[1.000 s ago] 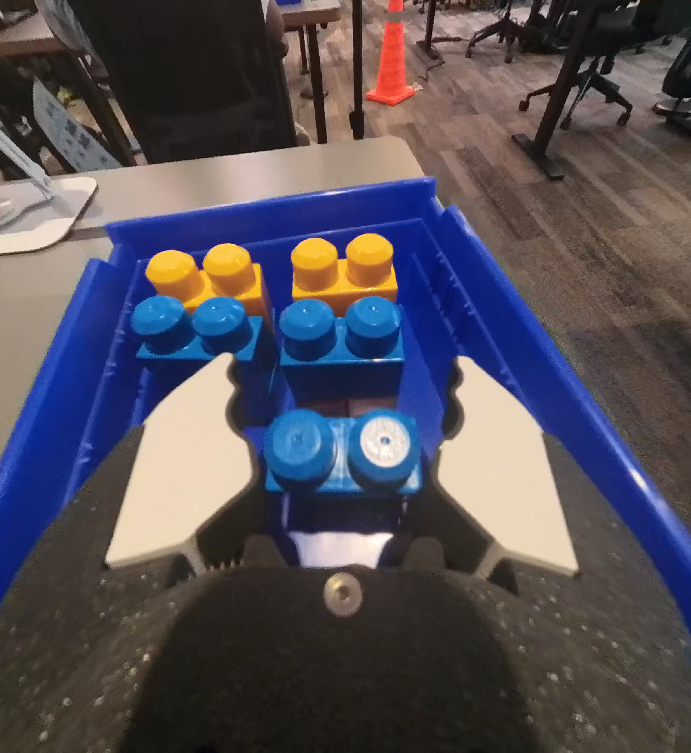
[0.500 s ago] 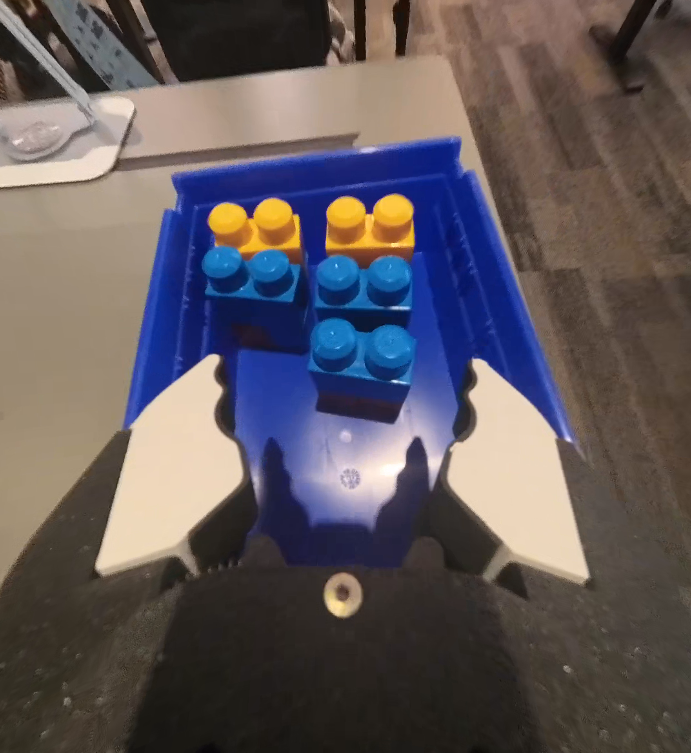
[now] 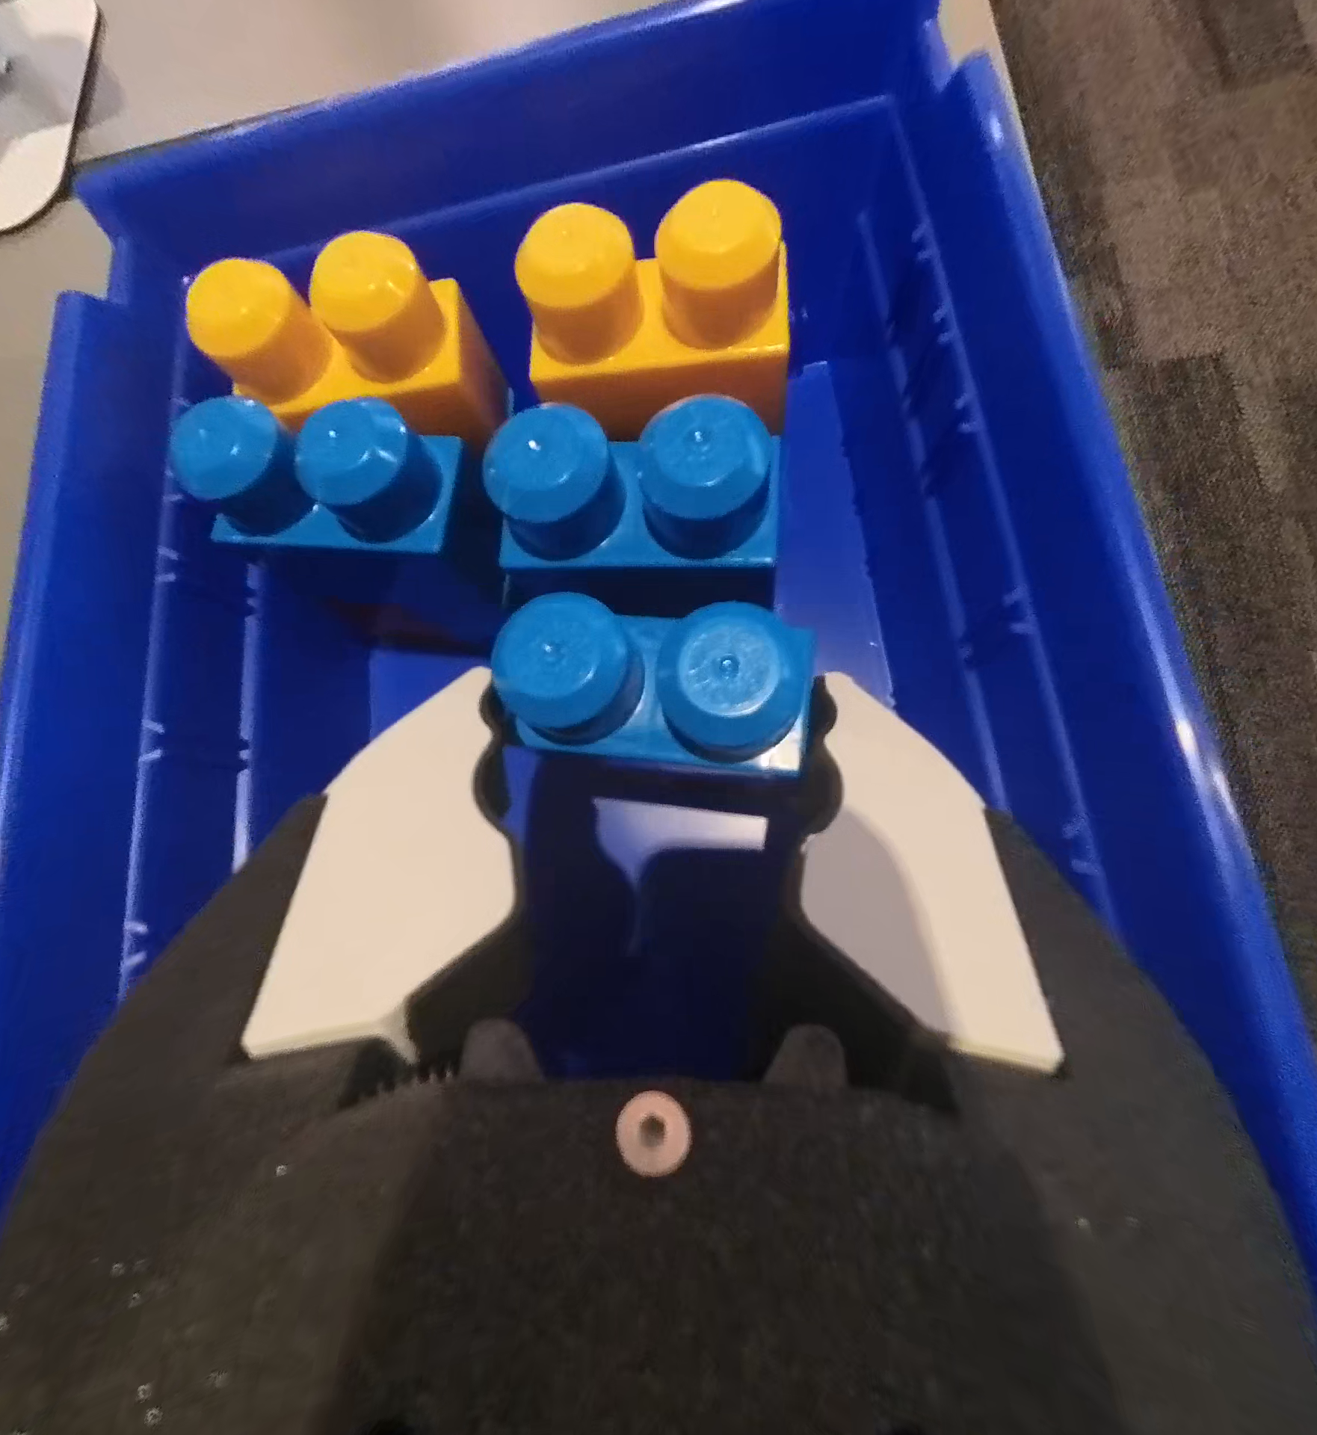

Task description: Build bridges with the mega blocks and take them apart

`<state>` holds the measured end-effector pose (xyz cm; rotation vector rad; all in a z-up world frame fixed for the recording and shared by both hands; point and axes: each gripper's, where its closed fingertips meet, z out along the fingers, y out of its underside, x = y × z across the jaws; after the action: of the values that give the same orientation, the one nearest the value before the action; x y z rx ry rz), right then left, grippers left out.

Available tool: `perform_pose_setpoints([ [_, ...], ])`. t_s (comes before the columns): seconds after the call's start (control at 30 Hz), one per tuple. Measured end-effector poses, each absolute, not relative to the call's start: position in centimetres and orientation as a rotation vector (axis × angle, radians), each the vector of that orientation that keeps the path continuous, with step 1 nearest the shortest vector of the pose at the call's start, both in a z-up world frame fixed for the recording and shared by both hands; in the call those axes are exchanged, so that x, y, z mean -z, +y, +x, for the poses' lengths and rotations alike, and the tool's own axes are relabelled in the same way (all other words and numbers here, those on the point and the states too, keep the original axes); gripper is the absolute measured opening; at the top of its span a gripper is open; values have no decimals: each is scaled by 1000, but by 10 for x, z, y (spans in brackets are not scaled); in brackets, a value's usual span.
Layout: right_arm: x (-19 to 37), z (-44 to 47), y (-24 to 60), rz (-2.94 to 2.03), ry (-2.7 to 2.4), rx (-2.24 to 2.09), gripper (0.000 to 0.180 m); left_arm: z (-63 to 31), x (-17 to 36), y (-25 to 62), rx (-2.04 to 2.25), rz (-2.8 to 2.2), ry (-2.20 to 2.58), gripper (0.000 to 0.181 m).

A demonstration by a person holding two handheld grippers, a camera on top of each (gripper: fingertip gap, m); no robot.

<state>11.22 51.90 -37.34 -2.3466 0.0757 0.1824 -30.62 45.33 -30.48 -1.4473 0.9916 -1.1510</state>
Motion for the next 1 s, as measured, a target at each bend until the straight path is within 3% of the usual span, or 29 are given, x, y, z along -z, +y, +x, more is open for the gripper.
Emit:
perform_pose_setpoints([
  [0.3,371,118,519,-2374,-133,-119,74,-301,312,452,1153,-1466,1014,70],
  [0.4,369,121,516,-2390,-169,-45,97,-301,313,451,1154,-1469,1018,70],
  [0.47,358,114,513,-2377,-183,-90,98,-301,313,452,1156,-1469,1015,70],
  [0.67,312,117,536,-2320,-96,-104,93,-300,316,452,1158,-1481,1022,70],
  [0.93,348,117,559,-2521,-65,-93,99,-301,318,453,1159,-1493,1025,70],
  [1.0,353,116,560,-2543,-76,-103,91,-300,319,453,1161,-1498,1028,70],
])
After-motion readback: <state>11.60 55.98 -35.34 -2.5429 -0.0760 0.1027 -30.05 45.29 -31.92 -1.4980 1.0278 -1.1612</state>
